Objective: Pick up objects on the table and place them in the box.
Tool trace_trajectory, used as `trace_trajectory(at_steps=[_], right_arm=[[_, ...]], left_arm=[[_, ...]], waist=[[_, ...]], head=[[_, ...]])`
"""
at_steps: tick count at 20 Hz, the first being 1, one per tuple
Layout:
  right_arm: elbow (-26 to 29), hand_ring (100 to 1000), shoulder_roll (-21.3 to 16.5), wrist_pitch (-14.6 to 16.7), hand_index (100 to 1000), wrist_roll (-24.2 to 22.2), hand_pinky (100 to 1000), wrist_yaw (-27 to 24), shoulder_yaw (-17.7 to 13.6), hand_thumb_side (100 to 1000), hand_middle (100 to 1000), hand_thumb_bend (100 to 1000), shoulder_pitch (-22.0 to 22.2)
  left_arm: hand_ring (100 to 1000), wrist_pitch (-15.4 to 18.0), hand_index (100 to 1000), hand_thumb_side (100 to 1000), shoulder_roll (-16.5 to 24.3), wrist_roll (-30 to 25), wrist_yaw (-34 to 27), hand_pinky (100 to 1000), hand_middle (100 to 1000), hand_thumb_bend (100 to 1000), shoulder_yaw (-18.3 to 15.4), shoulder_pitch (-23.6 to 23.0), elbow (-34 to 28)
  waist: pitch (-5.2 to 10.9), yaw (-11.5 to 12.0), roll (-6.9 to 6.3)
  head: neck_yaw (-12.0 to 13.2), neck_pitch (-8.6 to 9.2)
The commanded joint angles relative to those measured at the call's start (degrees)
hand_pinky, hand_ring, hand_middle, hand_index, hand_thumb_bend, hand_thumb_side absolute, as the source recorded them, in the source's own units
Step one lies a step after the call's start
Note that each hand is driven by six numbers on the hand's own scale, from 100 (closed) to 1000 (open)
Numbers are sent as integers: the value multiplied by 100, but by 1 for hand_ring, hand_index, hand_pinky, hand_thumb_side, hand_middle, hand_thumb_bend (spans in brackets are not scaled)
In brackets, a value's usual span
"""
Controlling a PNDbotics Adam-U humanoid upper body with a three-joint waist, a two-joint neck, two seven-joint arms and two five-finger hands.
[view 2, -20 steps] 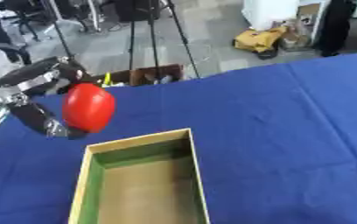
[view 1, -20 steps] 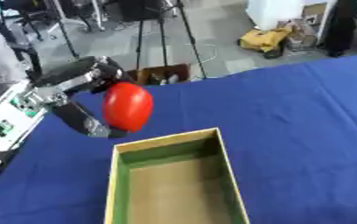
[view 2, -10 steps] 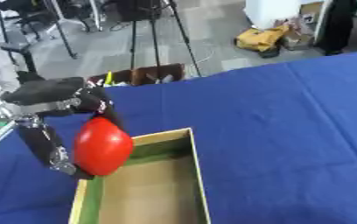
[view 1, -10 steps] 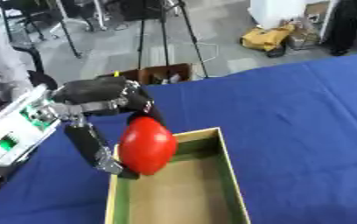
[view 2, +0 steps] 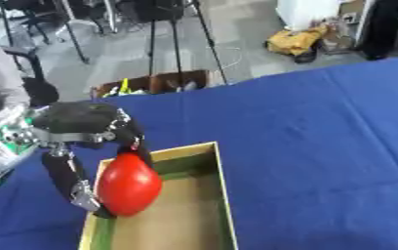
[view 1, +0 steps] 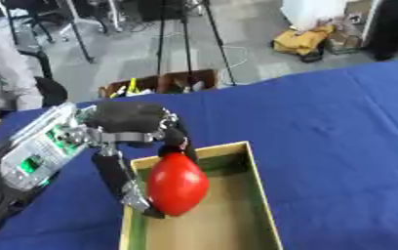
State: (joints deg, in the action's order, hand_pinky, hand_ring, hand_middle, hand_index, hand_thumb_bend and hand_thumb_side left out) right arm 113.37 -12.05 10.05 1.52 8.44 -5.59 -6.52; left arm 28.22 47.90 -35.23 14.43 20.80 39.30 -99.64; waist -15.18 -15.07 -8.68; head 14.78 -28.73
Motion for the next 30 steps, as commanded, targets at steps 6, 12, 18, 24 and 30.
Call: trace_trajectory(at_steps=[6,12,18,24,30], right_arm=[[123,422,-23,-101,615,-1,324,82,-11,797,409,153,8],[123,422,-12,-131,614,27,322,105,-32,774,408,147,13],[123,421,14,-159,614,36,322,144,-28,794,407,168,3],[123,421,24,-153,613,43,322,153,-25,796,407,169,-5],[123,421,16,-153,613,45,322,141,-25,794,407,173,-6]], left_arm=[[395,320,556,350,-260,-580,554,177,414,100,136,269,772],[410,551,563,377,-469,-562,1049,197,421,100,330,338,1163],[417,714,581,394,-683,-679,1257,208,429,100,486,423,1345],[442,808,619,419,-791,-855,1377,241,450,100,592,471,1440],[520,1003,816,486,-804,-1098,1492,331,542,100,632,512,1429]], waist=[[142,112,-5],[141,102,-22],[122,93,-22],[107,84,-16],[118,81,-15]], head=[[-74,-134],[-103,-162],[-129,-161],[-136,-148],[-149,-143]])
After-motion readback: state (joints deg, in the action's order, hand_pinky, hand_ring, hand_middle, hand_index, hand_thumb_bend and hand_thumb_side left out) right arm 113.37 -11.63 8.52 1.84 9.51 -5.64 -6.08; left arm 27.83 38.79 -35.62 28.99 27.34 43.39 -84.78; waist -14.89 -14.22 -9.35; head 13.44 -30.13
